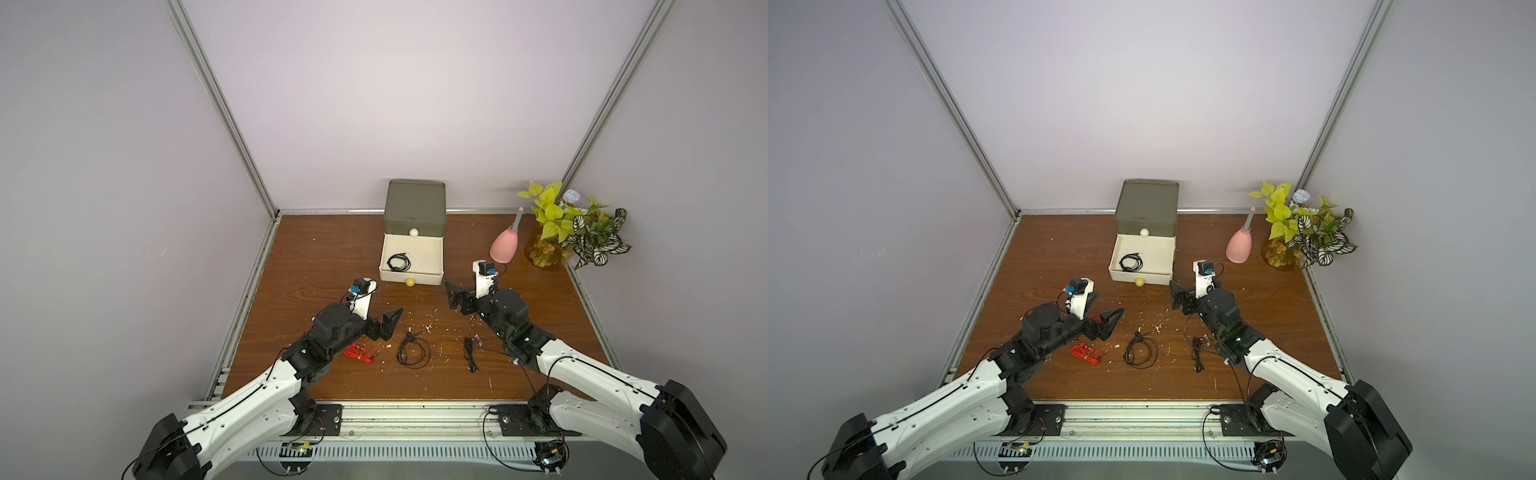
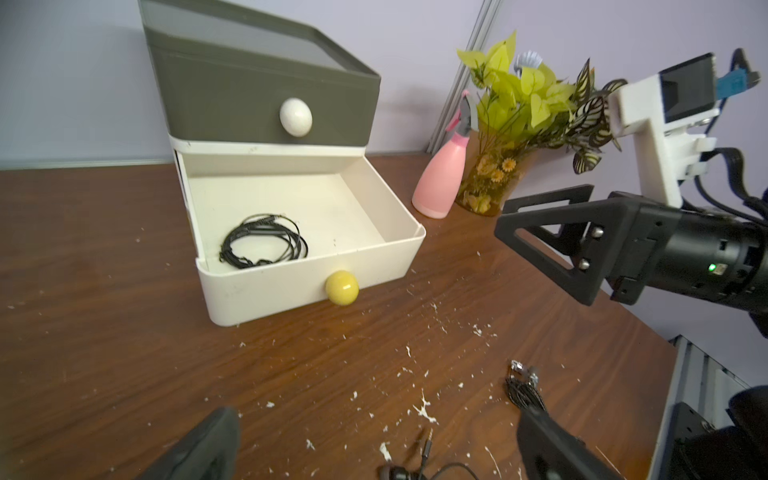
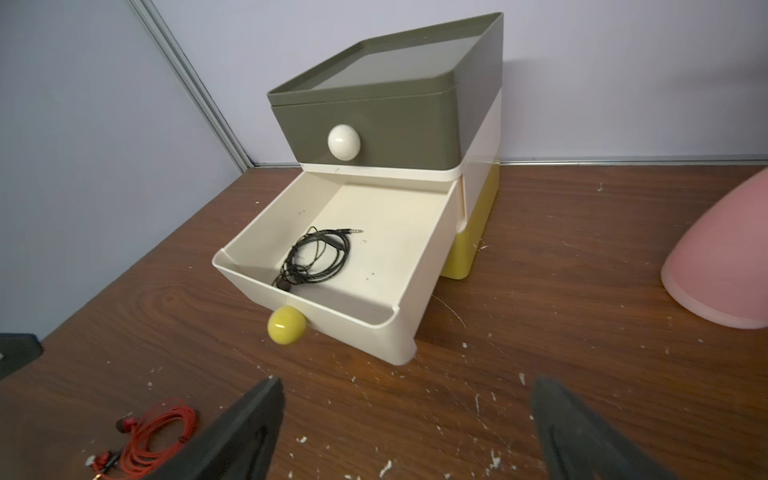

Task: Place the wired earphones into the drawer by color
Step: Pick up the wired earphones from the center of the board.

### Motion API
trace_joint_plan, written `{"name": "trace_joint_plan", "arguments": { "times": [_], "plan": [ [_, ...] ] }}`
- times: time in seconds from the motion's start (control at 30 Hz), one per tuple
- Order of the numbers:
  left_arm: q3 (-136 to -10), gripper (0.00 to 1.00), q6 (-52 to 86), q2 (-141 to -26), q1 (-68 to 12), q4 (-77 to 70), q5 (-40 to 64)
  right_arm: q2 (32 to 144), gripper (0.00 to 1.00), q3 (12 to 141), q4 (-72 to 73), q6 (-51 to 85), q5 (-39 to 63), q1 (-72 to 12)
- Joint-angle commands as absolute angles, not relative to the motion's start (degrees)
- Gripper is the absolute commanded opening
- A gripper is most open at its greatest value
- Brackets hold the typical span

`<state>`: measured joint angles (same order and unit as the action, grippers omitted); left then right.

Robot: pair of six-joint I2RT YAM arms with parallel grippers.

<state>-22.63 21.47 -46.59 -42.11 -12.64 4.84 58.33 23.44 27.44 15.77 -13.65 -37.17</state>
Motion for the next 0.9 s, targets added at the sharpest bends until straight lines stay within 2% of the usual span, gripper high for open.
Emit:
{"name": "trace_joint_plan", "arguments": {
  "times": [0.0, 0.37, 0.87],
  "plan": [
    [-24.0, 0.99, 24.2, -47.3, -44.4, -7.3, 5.3, 55.8, 0.99, 20.9, 33.0, 12.1, -19.3, -36.9],
    [-28.3, 0.99, 25.5, -52.2, -46.8, 1.9, 5.1, 50.6, 0.99, 12.3, 41.8, 10.3, -25.7, -36.7],
    [-29.3, 0.90, 29.6, -59.8, -52.0, 3.8, 1.5, 47.1, 0.99, 8.7, 44.2, 10.1, -28.2, -36.7]
  ]
}}
